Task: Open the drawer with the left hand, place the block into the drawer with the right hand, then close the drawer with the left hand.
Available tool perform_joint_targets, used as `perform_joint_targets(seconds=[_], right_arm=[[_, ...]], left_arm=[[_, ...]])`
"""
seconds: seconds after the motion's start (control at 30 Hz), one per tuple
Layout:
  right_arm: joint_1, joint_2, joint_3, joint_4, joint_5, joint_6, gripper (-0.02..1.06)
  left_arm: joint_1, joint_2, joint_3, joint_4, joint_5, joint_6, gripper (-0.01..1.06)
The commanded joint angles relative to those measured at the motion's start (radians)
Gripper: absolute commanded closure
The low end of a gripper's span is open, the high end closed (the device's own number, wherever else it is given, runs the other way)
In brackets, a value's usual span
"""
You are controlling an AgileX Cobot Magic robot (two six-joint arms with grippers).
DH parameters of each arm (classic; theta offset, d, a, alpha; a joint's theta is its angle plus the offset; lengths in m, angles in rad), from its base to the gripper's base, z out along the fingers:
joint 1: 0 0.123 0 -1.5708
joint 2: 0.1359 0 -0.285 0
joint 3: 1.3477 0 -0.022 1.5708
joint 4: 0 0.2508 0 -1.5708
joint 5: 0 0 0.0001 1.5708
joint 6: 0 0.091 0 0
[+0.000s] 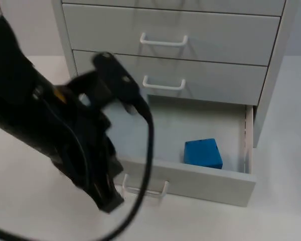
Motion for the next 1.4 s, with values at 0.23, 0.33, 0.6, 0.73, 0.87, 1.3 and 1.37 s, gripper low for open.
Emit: perform_joint_targets(seconds=[0.23,0.33,0.6,0.73,0.87,1.3,1.37], right_arm=[[0.002,-0.004,-0.005,0.001,0.003,-0.001,0.22],[0.002,-0.004,-0.005,0.001,0.003,-0.001,0.22],[0.002,-0.004,-0.005,0.001,0.003,-0.001,0.22],[0.002,-0.004,-0.005,-0.001,0.003,-0.001,0.22],[0.002,-0.004,-0.005,-0.001,0.003,0.001,0.22],[0.002,-0.004,-0.005,-0.001,0.003,0.001,0.22],[0.002,-0.004,-0.005,0.001,0.003,0.001,0.22]], left_arm=[[-0.054,0.121,0.003,0.146,-0.207,0.004,1.05],[-0.058,0.159,0.003,0.167,-0.248,0.004,1.05],[-0.058,0.221,0.0,0.165,-0.382,0.004,1.05],[-0.056,0.254,-0.027,0.163,-0.416,0.004,1.05],[-0.056,0.289,-0.059,0.158,-0.482,0.004,1.05],[-0.044,0.373,-0.108,0.081,-0.79,0.04,1.05],[-0.04,0.396,-0.116,0.059,-0.825,0.054,1.05]])
